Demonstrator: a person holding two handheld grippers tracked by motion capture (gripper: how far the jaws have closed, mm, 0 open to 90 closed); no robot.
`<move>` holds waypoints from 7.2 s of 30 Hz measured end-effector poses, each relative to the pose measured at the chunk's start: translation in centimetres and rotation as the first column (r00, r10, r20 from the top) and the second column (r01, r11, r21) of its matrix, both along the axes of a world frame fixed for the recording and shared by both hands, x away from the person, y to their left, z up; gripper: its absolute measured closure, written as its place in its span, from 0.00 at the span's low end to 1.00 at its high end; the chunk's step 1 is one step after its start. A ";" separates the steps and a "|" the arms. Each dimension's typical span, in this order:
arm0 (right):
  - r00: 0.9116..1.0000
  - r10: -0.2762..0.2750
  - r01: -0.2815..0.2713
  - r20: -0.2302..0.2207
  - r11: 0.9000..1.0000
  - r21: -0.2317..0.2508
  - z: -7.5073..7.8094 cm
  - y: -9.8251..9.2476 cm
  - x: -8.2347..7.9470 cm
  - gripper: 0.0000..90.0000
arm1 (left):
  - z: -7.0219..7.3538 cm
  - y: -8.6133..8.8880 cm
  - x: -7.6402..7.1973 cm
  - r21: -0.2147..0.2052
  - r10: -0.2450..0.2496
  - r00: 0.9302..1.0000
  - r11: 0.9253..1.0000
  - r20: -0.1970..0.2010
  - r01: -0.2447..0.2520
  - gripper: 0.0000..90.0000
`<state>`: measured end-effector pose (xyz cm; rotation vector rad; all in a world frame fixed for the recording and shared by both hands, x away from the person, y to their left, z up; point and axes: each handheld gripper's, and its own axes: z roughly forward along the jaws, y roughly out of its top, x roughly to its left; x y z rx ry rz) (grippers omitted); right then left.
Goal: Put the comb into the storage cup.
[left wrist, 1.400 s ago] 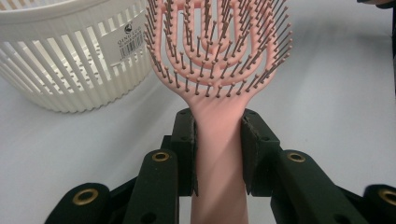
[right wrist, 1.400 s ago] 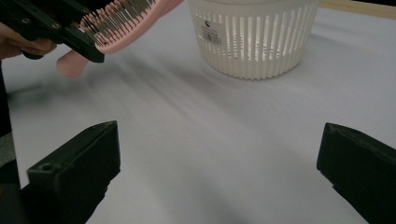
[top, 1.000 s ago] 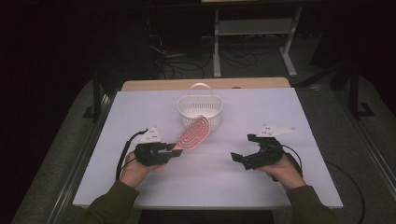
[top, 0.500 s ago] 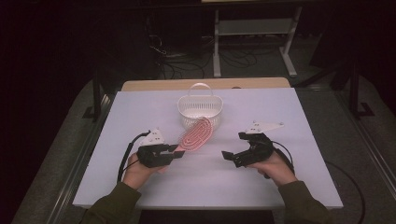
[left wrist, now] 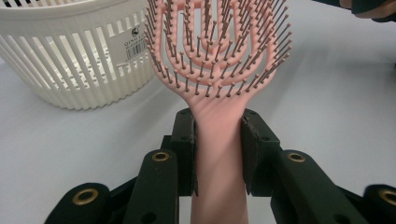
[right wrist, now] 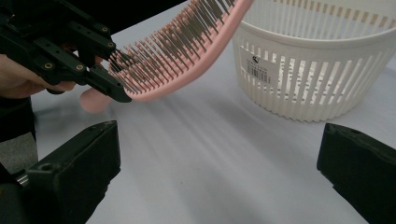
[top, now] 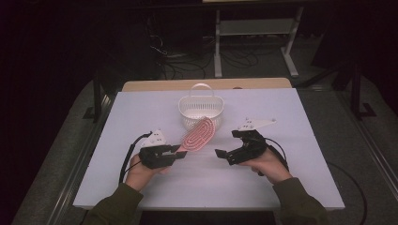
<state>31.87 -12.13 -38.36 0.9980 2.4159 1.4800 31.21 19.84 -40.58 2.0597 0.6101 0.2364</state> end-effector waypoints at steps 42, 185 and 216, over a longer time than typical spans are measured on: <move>0.999 0.042 -0.040 -0.024 0.998 0.052 1.1 3.6 2.5 0.00 | -0.3 -1.1 -0.4 -0.039 0.031 0.999 0.999 0.041 -0.029 0.78; 0.998 0.040 -0.024 -0.051 0.959 0.284 2.6 2.0 3.8 0.70 | -1.1 1.4 0.3 -0.053 -0.066 0.997 0.997 -0.043 0.063 0.26; 0.999 0.007 0.003 -0.032 0.954 0.301 3.2 1.0 3.7 0.70 | -2.7 5.4 -2.0 0.034 -0.004 1.000 0.999 -0.023 0.005 0.00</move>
